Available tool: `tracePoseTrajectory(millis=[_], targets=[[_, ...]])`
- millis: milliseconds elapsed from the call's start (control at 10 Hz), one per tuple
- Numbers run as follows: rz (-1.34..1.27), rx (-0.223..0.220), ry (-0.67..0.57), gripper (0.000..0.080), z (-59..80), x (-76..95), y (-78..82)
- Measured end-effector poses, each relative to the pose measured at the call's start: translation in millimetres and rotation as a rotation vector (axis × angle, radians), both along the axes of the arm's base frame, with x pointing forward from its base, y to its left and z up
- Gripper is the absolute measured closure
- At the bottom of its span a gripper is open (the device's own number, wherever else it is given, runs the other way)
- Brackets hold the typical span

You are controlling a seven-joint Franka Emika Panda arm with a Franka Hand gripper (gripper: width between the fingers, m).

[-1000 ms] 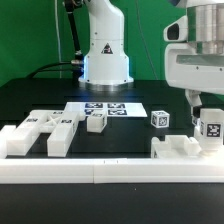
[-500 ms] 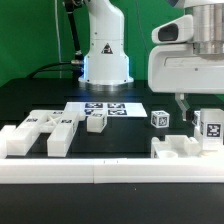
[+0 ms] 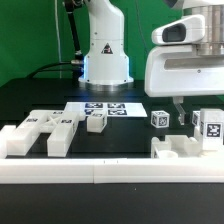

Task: Assemble chair

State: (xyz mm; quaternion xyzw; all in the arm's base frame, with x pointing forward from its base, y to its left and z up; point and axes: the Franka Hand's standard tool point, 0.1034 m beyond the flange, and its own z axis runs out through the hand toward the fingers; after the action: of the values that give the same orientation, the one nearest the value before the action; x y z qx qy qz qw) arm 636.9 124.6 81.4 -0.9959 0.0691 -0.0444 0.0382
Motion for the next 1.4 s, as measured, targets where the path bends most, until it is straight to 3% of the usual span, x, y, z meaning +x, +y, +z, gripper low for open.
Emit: tracePoseTrajectory(millis=[100,200,300,400,500,800,1400], targets=[[-0.001,0.000,-0.002,0.0150,0.1,0.3,0.3],[-0.002,0.000,-0.001,0.0284,-0.3,0.1,0.1],[-0.002,0.000,-0.001,0.0284,-0.5,0.1,0.1],[-0.017,0.003,0.000,0.0425,-0.5,0.0,0.2],[-0.032,0.004,0.001,0.0511,-0.5,0.0,0.2],[-0.150,0.016,0.010,0.0511,-0.8,0.0,-0.2],[-0.868,0.096,0.072,0.0509,-2.8,0.3,-4.6]])
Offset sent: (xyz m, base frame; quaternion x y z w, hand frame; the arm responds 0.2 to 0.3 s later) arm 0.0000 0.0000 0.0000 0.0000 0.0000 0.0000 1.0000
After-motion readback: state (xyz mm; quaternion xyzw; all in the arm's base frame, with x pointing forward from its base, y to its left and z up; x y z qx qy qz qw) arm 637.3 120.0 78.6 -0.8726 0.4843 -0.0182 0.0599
